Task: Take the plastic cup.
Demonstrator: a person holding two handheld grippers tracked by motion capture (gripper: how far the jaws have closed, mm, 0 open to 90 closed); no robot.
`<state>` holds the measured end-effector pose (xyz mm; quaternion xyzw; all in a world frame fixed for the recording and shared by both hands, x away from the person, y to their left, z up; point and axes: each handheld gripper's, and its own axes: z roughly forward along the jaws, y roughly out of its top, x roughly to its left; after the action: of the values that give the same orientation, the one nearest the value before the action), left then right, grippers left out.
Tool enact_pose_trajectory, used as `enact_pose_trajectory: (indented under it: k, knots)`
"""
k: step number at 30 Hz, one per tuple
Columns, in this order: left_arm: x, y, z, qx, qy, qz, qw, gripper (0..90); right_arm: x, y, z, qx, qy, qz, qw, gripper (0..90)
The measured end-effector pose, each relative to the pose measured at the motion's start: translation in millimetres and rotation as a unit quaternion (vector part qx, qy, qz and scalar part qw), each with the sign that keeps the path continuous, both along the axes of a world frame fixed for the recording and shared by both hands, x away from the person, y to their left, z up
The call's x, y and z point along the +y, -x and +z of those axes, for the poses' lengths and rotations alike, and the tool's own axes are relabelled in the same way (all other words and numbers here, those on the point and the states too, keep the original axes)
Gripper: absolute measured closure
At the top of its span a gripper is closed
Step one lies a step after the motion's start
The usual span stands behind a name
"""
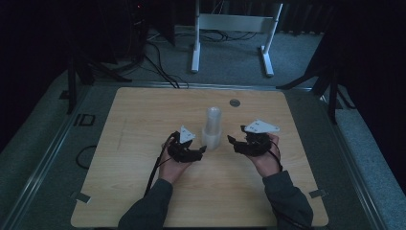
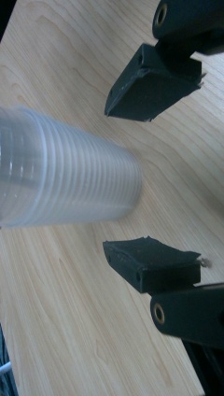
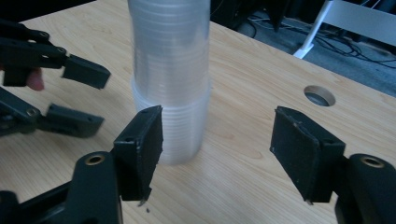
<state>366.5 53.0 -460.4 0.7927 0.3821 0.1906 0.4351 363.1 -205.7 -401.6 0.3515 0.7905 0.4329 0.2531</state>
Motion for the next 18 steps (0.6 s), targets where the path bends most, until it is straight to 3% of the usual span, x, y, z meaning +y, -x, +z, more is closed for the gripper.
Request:
enact_pose_trajectory:
  k: [8,15,18]
  knots:
    - [-13.9,-5.8,0.7,-0.013,0.007,-0.010,0.9998,24.3,7.8,-6.4,3.9,0.003,-0.009,0.015,0.9998,30.2]
    - [-21.4,-16.8,-4.5,-0.016,0.034,-0.008,0.9993,24.2,20.6,-14.3,10.5,-0.004,-0.020,0.030,0.9993,29.6]
    - [-24.0,-19.1,-4.8,-0.015,0.031,-0.004,0.9994,23.0,26.8,-18.2,12.1,-0.007,-0.019,0.034,0.9992,29.3]
